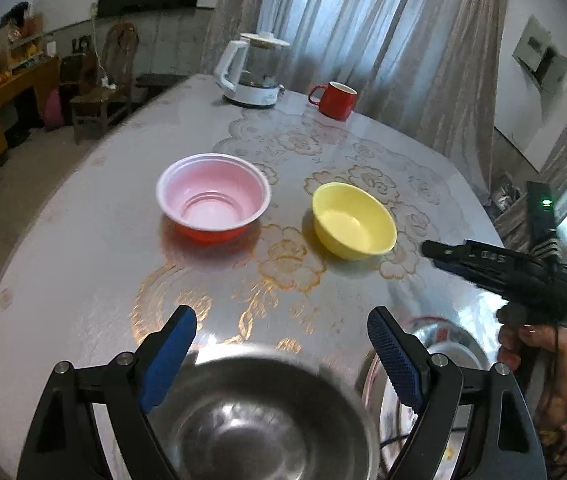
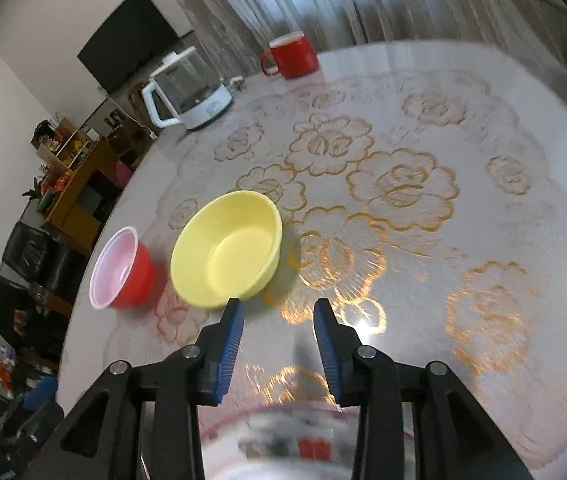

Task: Organize plates and bowls
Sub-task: 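Move the right gripper to the yellow bowl and grasp its rim, then lift the yellow bowl with the right gripper over the steel bowl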

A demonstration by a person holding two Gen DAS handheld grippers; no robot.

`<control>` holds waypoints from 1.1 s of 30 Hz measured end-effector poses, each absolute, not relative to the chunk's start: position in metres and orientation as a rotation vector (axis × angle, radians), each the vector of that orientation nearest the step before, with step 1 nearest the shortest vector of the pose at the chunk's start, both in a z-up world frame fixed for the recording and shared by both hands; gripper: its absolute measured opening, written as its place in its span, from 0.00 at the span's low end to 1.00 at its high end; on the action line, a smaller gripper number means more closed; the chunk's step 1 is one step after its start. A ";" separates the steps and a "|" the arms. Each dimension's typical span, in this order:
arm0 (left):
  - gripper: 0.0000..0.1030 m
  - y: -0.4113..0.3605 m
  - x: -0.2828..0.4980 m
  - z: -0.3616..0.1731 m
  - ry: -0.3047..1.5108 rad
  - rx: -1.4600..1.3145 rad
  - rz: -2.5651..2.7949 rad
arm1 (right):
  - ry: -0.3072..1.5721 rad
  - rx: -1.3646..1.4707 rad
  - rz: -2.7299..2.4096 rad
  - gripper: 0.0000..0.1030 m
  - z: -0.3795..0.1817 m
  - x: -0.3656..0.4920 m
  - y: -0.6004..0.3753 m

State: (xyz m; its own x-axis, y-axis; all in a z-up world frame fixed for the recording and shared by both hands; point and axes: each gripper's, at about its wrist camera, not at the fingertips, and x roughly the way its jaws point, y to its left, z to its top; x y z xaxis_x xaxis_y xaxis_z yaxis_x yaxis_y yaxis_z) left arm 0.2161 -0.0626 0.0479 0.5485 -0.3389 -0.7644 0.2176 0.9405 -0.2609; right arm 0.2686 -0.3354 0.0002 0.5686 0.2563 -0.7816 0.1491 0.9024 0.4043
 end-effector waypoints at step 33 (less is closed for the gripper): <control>0.15 -0.180 0.330 -0.007 1.122 0.071 -0.381 | 1.089 0.542 0.152 0.09 -0.050 0.326 -0.336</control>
